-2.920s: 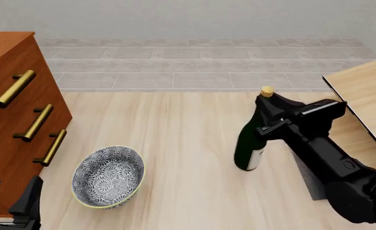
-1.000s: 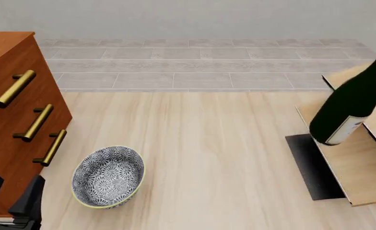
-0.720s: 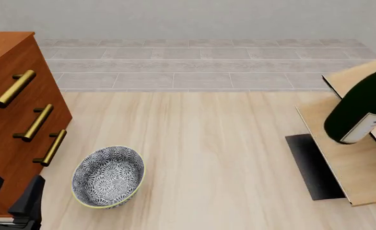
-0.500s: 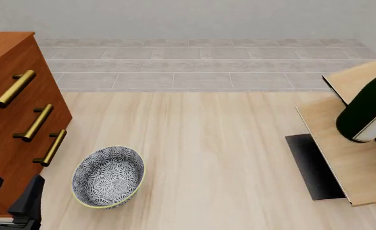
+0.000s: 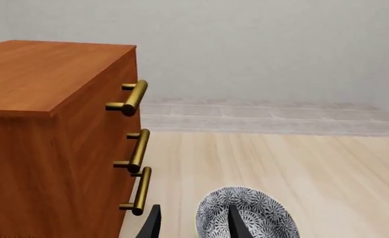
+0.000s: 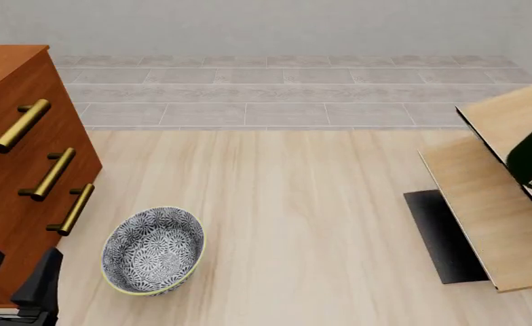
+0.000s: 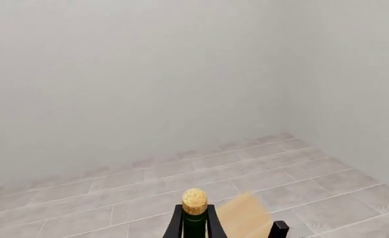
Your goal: Put the wine bottle on the wine rack.
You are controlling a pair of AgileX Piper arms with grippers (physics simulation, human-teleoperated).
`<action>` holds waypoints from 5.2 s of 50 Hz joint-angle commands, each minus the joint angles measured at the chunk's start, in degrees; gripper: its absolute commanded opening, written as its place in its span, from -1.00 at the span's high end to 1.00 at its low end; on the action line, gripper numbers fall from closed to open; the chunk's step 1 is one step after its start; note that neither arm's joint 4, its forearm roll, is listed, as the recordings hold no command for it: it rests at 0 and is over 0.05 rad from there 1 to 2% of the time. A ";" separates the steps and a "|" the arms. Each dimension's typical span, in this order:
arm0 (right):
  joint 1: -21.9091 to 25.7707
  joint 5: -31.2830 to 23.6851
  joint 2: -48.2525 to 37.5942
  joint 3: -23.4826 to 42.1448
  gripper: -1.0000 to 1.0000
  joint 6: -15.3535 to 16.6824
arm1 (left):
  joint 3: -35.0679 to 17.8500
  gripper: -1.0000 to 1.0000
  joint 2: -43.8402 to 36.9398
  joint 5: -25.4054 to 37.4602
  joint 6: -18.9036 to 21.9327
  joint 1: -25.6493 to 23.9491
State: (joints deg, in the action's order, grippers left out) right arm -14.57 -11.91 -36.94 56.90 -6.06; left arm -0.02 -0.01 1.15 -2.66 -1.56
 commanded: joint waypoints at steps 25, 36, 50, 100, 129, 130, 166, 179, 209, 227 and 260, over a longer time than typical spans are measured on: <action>-11.90 1.50 -0.56 0.91 1.00 -14.76 | 0.00 -1.00 0.00 0.20 -0.31 -0.26; -13.54 2.31 -2.59 -0.81 1.00 -17.44 | -0.01 -1.00 -0.01 0.08 -0.33 -0.65; -15.07 3.46 -4.06 -1.68 1.00 -19.71 | 0.00 -1.00 -0.01 0.40 -0.08 -0.82; -16.55 5.53 -9.25 -3.72 1.00 -24.23 | 0.01 -1.00 -0.01 1.42 0.34 -1.34; -18.54 7.67 -14.51 -4.61 1.00 -24.34 | 0.01 -1.00 -0.01 1.76 0.86 -1.64; -18.67 7.77 -14.72 -4.50 1.00 -24.32 | 0.01 -1.00 -0.01 1.79 0.79 -1.62; -24.23 12.08 -25.29 -1.74 1.00 -24.23 | 0.00 -1.00 -0.03 1.10 1.05 -1.42; -24.78 12.76 -27.79 -0.63 1.00 -24.59 | 0.00 -1.00 -0.03 1.37 0.97 -1.22; -25.40 18.28 -32.24 -3.53 1.00 -26.31 | 0.01 -1.00 -0.02 1.51 1.29 -0.85; -24.97 19.22 -33.55 -3.88 1.00 -26.71 | 0.01 -1.00 -0.02 1.62 1.30 -0.72; -25.90 21.90 -34.57 -6.07 1.00 -27.40 | -0.01 -1.00 -0.03 1.10 1.39 -0.75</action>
State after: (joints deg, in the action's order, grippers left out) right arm -40.75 10.11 -70.46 52.97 -33.82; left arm -0.02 -0.04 2.34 -1.35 -2.35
